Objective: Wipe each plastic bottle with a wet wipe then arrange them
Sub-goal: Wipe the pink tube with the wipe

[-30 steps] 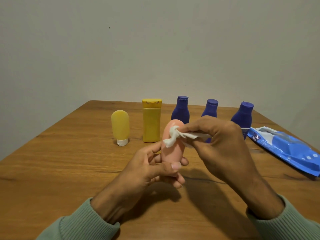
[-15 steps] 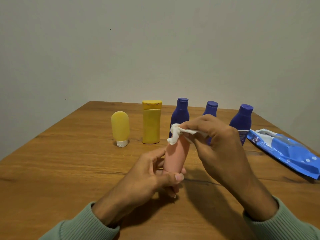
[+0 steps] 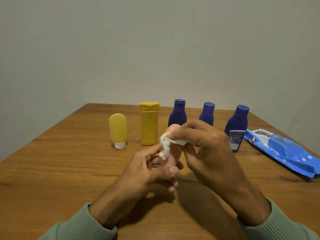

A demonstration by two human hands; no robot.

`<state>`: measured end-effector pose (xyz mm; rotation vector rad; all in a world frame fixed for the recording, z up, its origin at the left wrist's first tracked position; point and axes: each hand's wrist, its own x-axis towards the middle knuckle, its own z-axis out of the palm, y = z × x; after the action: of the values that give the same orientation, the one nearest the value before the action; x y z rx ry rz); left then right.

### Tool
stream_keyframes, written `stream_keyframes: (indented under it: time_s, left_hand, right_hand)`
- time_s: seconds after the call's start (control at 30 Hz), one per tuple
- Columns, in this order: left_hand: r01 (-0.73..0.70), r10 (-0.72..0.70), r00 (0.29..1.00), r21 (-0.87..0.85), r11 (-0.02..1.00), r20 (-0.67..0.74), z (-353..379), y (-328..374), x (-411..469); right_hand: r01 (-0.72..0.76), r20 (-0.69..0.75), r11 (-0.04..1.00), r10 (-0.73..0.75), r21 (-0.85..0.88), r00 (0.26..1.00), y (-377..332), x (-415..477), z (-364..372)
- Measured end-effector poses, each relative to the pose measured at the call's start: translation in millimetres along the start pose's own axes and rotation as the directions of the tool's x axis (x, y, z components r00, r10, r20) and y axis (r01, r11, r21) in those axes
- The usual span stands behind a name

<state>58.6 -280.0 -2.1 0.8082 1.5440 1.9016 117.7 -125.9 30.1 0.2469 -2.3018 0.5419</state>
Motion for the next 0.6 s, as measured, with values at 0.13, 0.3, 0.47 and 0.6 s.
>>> stream_keyframes:
  time_s: [0.13,0.3,0.47,0.6]
  left_hand:
    - [0.012,-0.012,1.000,0.006,1.000,0.024,-1.4,0.9,1.4]
    - [-0.019,0.015,0.999,-0.131,0.991,-0.036,1.4,3.1,0.9]
    - [-0.020,0.019,1.000,-0.051,0.998,-0.008,3.9,4.6,-1.2]
    - [0.035,-0.035,0.999,-0.027,0.999,0.006,3.5,1.2,-2.2]
  right_hand:
    - [-0.033,-0.109,0.999,0.032,-0.015,0.993,6.3,2.5,-3.4]
    - [-0.109,-0.060,0.991,0.113,0.075,0.992,3.8,5.0,-3.2]
    - [-0.044,0.030,0.988,0.040,0.147,0.999,-2.1,0.0,-1.6]
    - [-0.018,-0.058,0.995,0.024,0.102,0.998,3.3,0.5,-2.2]
